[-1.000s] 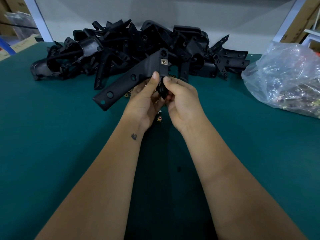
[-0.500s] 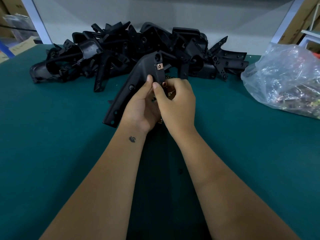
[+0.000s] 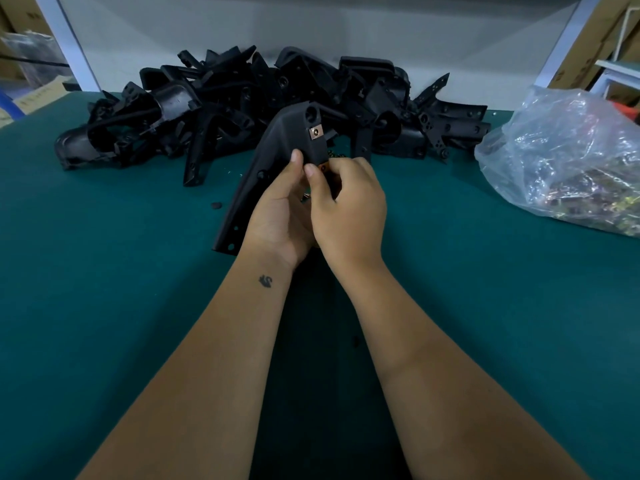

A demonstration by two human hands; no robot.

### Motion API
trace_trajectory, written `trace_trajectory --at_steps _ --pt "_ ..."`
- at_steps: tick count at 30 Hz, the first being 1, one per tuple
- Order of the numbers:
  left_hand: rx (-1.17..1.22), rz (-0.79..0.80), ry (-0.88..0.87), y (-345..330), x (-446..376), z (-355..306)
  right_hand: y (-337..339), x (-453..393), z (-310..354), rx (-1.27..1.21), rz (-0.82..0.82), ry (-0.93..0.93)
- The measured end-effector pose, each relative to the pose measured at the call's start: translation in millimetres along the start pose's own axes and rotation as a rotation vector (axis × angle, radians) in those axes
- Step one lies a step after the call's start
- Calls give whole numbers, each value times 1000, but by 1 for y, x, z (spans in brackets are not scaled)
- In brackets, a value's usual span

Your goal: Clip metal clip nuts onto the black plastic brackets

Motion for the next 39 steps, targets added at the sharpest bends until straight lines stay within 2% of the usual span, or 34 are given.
trace_trajectory --at_steps 3,5,8,10,12,17,23,25,27,31,34,36,39 --pt "66 -59 -37 3 1 -2 7 -1 -7 -52 -44 -45" --pt "86 -143 -131 7 2 -11 13 0 -19 -87 -81 -133" --pt "-30 -234 -315 7 12 -34 18 3 -37 -177 -94 -303" --pt "-76 -289 -369 3 21 -39 22 7 -45 -238 -104 -391" --pt "-109 -306 -375 -3 28 -36 32 10 -48 -293 -143 -440" --pt "-177 -129 -375 -49 45 -10 83 13 -57 -393 -306 -509" --pt "-335 -189 -288 -115 60 54 206 18 -66 -296 -572 -480" --pt "-447 -87 -252 -152 65 84 264 29 -67 -207 -672 -439" --pt "-583 83 -200 -193 77 120 324 49 -70 -83 -762 -433" --pt "-782 385 -130 -262 121 197 428 109 -79 170 -889 -479" --pt "-908 601 -80 -297 167 259 490 158 -84 272 -973 -546" --pt "-974 704 -18 -305 195 299 525 189 -94 288 -973 -629" --pt "-1058 826 207 -295 230 360 563 229 -110 266 -862 -778"
Point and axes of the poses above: each hand's wrist, its own x-axis away from the middle knuckle, its own y-axis out of the back of the hand, z = x × y, the point moved 9 cm from there along -x, towards the middle knuckle, and after that the axes turned 6 degrees about -x, right-handed, at the moved point
